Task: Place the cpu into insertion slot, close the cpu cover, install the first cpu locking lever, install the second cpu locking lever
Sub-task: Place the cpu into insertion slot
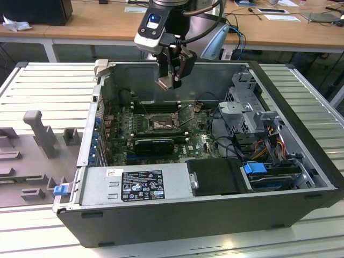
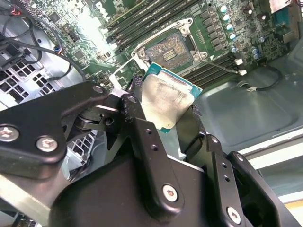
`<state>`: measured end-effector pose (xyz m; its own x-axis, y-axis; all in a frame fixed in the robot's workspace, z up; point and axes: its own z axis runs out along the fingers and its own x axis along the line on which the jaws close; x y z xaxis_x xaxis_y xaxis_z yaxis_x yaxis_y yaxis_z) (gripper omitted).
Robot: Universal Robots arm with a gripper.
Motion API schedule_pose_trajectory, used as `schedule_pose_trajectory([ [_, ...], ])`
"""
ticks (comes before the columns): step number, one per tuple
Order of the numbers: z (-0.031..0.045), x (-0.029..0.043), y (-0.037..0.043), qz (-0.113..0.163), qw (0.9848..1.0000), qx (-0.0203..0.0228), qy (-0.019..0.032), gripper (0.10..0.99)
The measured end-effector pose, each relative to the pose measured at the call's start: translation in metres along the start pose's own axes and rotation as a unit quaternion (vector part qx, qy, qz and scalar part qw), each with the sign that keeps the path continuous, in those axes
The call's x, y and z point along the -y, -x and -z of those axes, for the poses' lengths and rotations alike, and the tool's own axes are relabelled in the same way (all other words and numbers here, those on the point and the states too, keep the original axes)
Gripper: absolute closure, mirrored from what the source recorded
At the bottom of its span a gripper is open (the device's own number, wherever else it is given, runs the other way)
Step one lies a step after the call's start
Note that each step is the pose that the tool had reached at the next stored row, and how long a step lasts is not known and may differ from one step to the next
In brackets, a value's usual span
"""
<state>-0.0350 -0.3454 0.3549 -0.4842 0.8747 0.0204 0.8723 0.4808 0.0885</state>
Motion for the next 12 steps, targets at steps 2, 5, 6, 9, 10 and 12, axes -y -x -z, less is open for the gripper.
schedule_pose_trajectory([
  [2, -0.0003, 0.0000, 0.0000, -0.003, 1.0000, 0.0003, 0.0000, 0.557],
  [5, -0.0010, 0.0001, 0.0000, -0.003, 1.0000, 0.0003, 0.0001, 0.557],
  [6, -0.0014, 0.0002, 0.0000, -0.003, 1.0000, 0.0003, 0.0000, 0.557],
  [9, -0.0018, 0.0002, 0.0001, -0.009, 1.0000, 0.0008, 0.0002, 0.557],
  [10, -0.0020, 0.0002, 0.0001, -0.020, 0.9998, 0.0017, 0.0004, 0.557],
  [12, -0.0022, 0.0002, 0.0001, -0.036, 0.9994, 0.0032, 0.0007, 0.557],
])
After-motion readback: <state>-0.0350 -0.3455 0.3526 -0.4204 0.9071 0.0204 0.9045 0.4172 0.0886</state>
